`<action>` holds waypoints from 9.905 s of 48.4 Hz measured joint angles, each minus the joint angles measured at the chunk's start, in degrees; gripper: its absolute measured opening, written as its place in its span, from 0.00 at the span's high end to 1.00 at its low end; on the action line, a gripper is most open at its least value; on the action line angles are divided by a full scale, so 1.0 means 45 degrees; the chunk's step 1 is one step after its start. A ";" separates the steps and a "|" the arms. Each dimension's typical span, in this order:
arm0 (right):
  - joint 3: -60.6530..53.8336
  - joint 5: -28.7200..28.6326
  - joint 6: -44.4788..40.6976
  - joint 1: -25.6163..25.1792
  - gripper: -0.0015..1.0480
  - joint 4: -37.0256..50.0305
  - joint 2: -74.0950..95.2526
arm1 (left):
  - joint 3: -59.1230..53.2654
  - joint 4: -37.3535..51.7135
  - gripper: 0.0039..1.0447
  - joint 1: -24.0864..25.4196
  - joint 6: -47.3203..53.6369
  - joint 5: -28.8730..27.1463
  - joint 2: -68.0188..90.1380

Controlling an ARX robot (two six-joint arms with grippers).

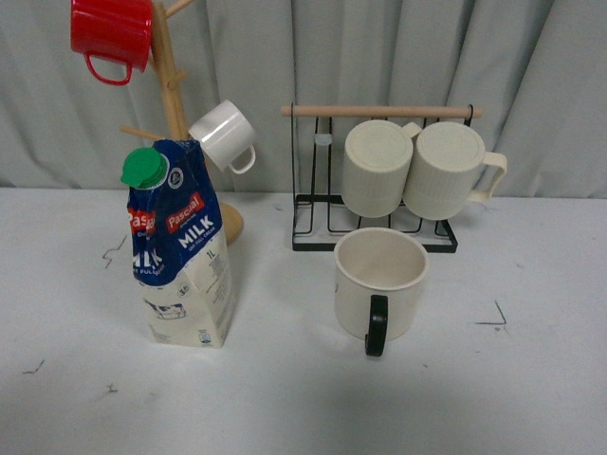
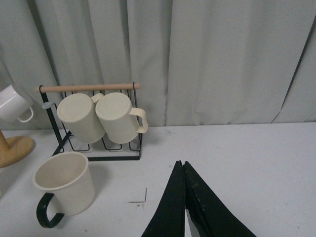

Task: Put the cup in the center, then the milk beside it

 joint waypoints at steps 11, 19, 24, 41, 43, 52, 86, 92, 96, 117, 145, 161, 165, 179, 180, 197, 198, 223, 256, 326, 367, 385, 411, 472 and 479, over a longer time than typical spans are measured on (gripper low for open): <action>-0.0248 0.0000 0.0000 0.0000 0.98 -0.0767 -0.1088 | 0.0000 0.0000 0.06 0.0000 0.0000 0.0000 0.0000; -0.0627 -0.0005 -0.0005 0.0000 0.98 -0.0923 -0.1710 | 0.0000 0.0000 0.06 0.0000 0.0000 0.0000 0.0000; -0.0627 -0.0005 -0.0005 0.0000 0.98 -0.1321 -0.2263 | 0.0000 0.0000 0.06 0.0000 0.0000 0.0000 0.0000; -0.0627 0.0000 -0.0005 0.0000 0.98 -0.2603 -0.3468 | 0.0000 0.0000 0.06 0.0000 0.0000 0.0000 0.0000; -0.0627 0.0000 -0.0005 0.0000 0.98 -0.2720 -0.3575 | 0.0000 0.0000 0.06 0.0000 -0.0005 0.0000 0.0000; -0.0622 -0.0010 -0.0005 0.0000 0.98 -0.5265 -0.5765 | 0.0000 0.0005 0.06 0.0000 -0.0005 -0.0015 0.0000; -0.0622 0.0000 -0.0015 0.0000 0.21 -0.5236 -0.5945 | 0.2501 -0.5017 0.06 -0.1088 -0.0787 -0.1923 0.3424; -0.0622 -0.0005 -0.0010 -0.0005 0.04 -0.5241 -0.5945 | 0.3803 -0.4745 0.06 -0.1831 -0.0937 -0.2341 0.5285; -0.0622 -0.0010 -0.0015 0.0000 0.07 -0.5236 -0.5945 | 0.4250 -0.3740 0.06 -0.2016 -0.0928 -0.2443 0.6042; -0.0622 -0.0010 -0.0015 0.0000 0.06 -0.5231 -0.5945 | 0.8733 0.3798 0.06 -0.2924 -0.0136 -0.2929 1.6257; -0.0622 -0.0010 -0.0015 0.0000 0.06 -0.5231 -0.5945 | 1.0705 0.4080 0.06 -0.2409 -0.1311 -0.1724 2.0463; -0.0622 -0.0010 -0.0015 0.0000 0.06 -0.5231 -0.5945 | 1.0423 0.4677 0.06 -0.2302 -0.1540 -0.1229 2.0482; -0.0622 -0.0010 -0.0015 0.0000 0.06 -0.5231 -0.5945 | 1.0418 0.4711 0.06 -0.2200 -0.1535 -0.1209 2.0482; -0.0622 -0.0010 -0.0015 0.0000 0.06 -0.5231 -0.5945 | 0.9748 0.4833 0.06 -0.1681 -0.1438 -0.0821 1.9419; -0.0622 -0.0010 -0.0015 0.0000 0.06 -0.5231 -0.5945 | 0.9680 0.4828 0.06 -0.1642 -0.1428 -0.0695 1.9283; -0.0622 -0.0010 -0.0015 0.0000 0.06 -0.5231 -0.5945 | 0.9102 0.5527 0.06 -0.2443 -0.0865 -0.0797 1.9467; -0.0622 -0.0010 -0.0015 0.0000 0.06 -0.5231 -0.5945 | 0.9088 0.5605 0.06 -0.2506 -0.0821 -0.0831 1.9564; -0.0622 -0.0010 -0.0015 0.0000 0.06 -0.5231 -0.5945 | 0.8684 0.6965 0.18 -0.2798 -0.0719 -0.1715 2.1959; -0.0622 -0.0010 -0.0015 0.0000 0.06 -0.5236 -0.5945 | 0.8684 0.5746 0.98 -0.3113 -0.0724 -0.1914 2.1250; -0.0622 -0.0005 -0.0015 0.0000 0.06 -0.5231 -0.5945 | 1.1744 0.4726 0.98 -0.6829 -0.0845 -0.3915 2.2809; -0.0622 -0.0010 -0.0015 0.0000 0.06 -0.5236 -0.5945 | 0.9301 0.5396 0.06 -0.7276 -0.3177 -0.4109 1.7578; -0.0622 -0.0005 -0.0015 0.0000 0.06 -0.5236 -0.5945 | 0.3186 0.6790 0.76 -0.3473 -0.0068 -0.3449 1.0244; -0.0622 -0.0005 -0.0015 0.0000 0.06 -0.5231 -0.5945 | 0.1137 0.5906 0.99 -0.1481 -0.0029 -0.1506 0.7082; -0.0622 -0.0005 -0.0015 0.0000 0.06 -0.5231 -0.5945 | 0.0015 0.1593 0.99 -0.0029 -0.0015 -0.0019 0.1656; -0.0622 -0.0005 -0.0015 0.0000 0.06 -0.5236 -0.5945 | 0.0029 0.0262 0.99 -0.0034 -0.0010 0.0015 0.0005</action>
